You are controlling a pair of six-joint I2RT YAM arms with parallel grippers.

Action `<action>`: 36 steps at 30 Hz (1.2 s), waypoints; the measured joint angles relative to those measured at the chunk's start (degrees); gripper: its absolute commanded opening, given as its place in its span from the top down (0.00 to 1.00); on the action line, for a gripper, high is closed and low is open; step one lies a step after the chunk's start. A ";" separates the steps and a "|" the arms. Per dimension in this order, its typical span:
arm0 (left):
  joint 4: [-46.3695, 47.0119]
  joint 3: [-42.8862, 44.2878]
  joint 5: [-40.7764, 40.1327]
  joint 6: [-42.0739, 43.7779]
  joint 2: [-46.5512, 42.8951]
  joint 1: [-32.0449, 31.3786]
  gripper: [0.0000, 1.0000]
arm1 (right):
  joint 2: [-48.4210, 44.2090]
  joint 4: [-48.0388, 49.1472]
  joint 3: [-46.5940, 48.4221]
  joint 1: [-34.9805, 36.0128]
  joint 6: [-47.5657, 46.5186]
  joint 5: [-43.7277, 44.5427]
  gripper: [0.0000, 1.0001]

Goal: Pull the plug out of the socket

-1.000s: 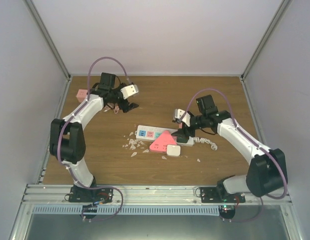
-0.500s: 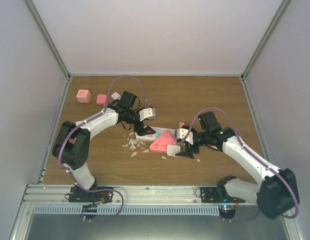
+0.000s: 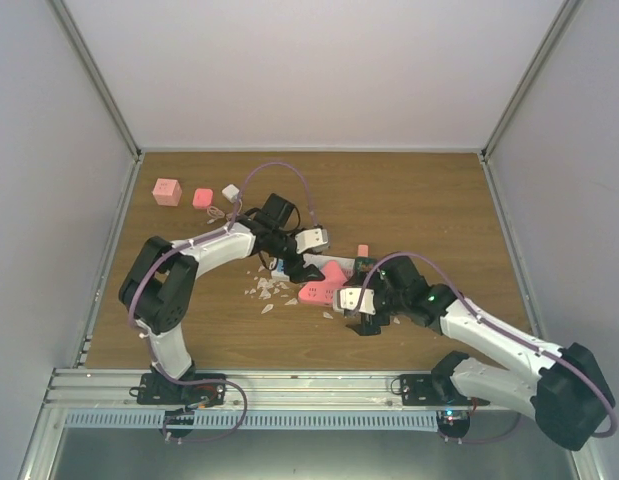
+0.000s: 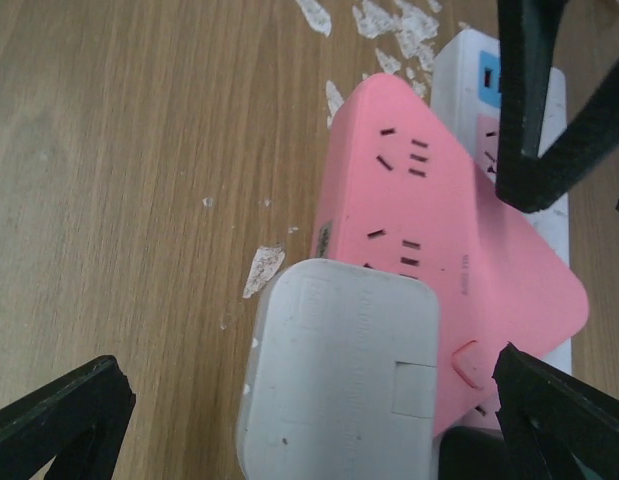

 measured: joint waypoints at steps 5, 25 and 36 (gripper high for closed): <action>0.72 0.02 -1.05 -1.05 1.44 -0.85 0.16 | 0.04 3.78 -2.64 4.04 0.07 6.36 0.00; 2.14 1.09 -3.32 -1.64 4.87 -1.95 0.26 | 3.54 11.17 -3.28 9.27 2.51 22.49 0.28; 3.43 1.09 -4.20 -1.62 4.87 -2.69 0.31 | 3.32 7.93 -1.88 9.42 3.89 21.86 0.53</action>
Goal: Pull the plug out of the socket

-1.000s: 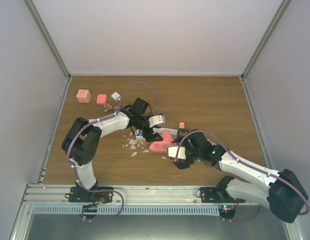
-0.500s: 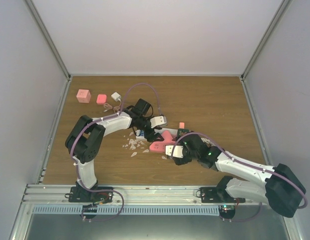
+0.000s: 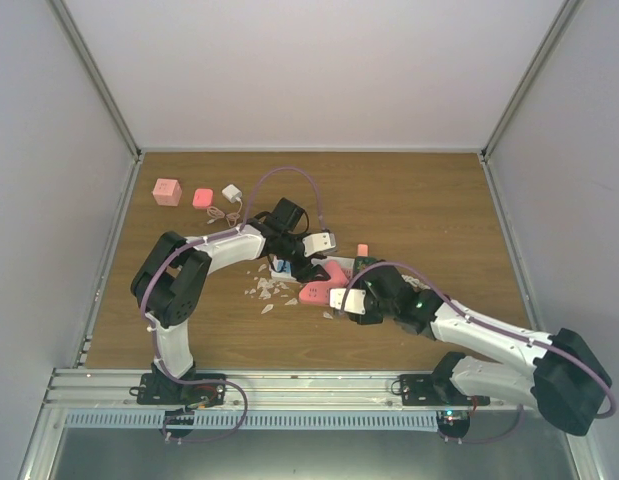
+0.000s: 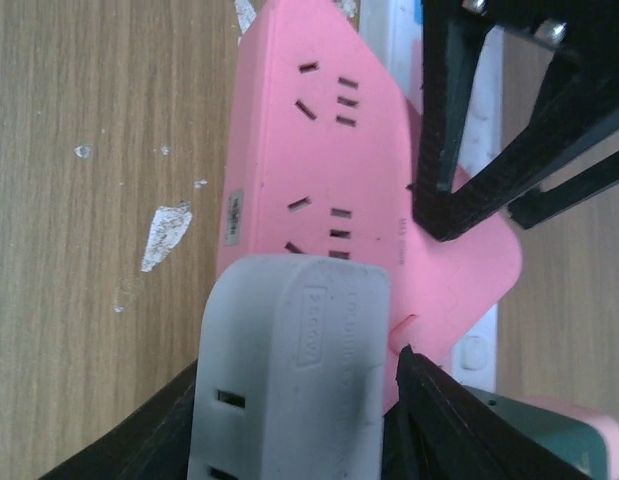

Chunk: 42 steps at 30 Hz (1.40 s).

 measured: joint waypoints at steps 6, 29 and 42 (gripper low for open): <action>0.09 0.00 0.00 -0.02 0.02 0.00 0.34 | -1.49 0.26 0.96 -0.74 0.04 0.70 0.61; 3.30 0.50 -1.66 0.42 0.74 -0.98 0.41 | 1.73 -4.87 5.49 -4.96 1.25 -7.30 0.98; 7.80 -1.77 -3.30 3.48 -0.17 -2.19 0.41 | 4.98 -8.17 8.33 -9.77 1.46 -14.86 0.99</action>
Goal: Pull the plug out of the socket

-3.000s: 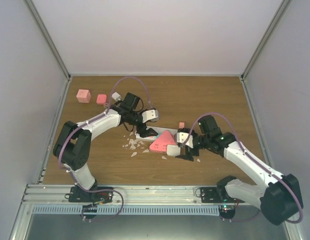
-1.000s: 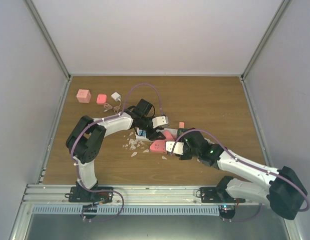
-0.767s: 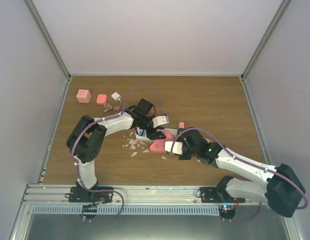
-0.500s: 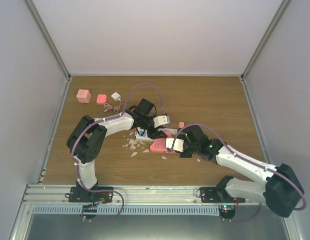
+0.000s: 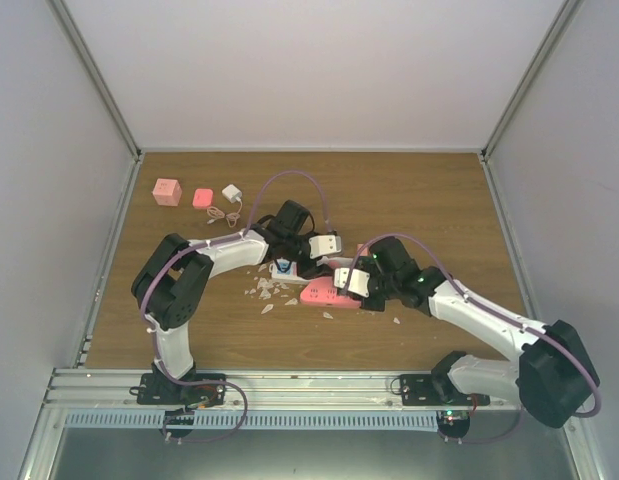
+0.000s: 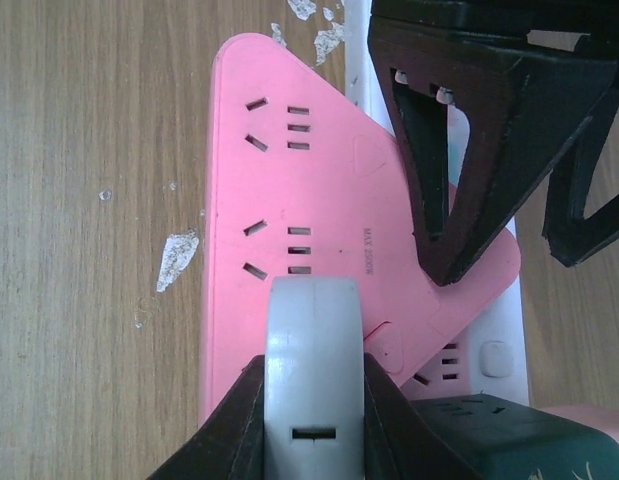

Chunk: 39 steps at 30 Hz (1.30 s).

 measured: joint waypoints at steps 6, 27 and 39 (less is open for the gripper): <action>0.83 -0.57 -0.81 1.55 -0.44 -0.26 0.40 | 2.45 -2.58 2.54 -1.11 -0.09 -1.95 1.00; 4.48 -1.27 -3.13 3.41 -0.46 -0.66 0.41 | 6.95 -9.25 13.27 -7.08 -3.13 -10.75 0.99; 0.55 0.98 -3.04 3.34 -0.31 0.50 0.29 | 6.56 -10.23 14.58 -8.00 -4.39 -14.82 0.99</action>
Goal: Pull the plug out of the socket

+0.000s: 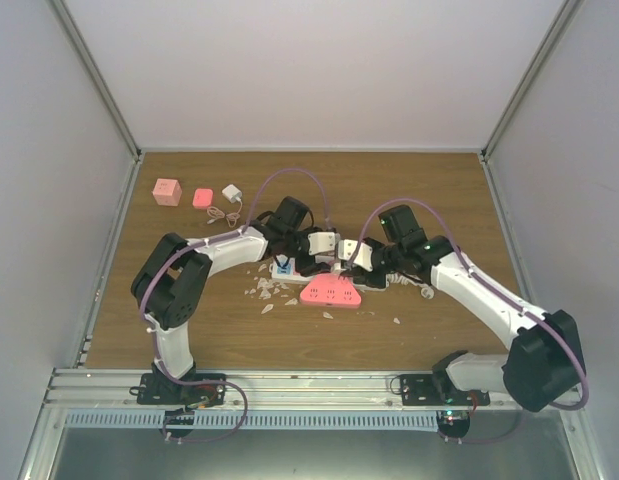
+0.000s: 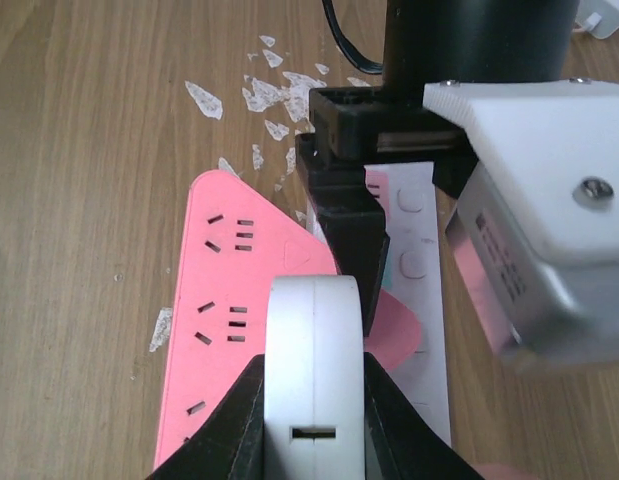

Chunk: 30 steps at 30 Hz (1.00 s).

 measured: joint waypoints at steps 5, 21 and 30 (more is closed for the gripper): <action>-7.06 2.23 1.53 0.04 -0.09 2.27 0.28 | -0.61 -1.14 1.20 -1.31 0.85 -2.60 0.99; -21.84 4.22 15.19 2.08 -11.87 8.81 0.35 | 0.31 -4.92 12.70 -8.72 5.99 -19.08 0.99; -23.96 4.22 25.09 -0.04 -21.86 8.98 0.39 | 3.21 -7.04 13.29 -8.96 9.01 -29.20 0.99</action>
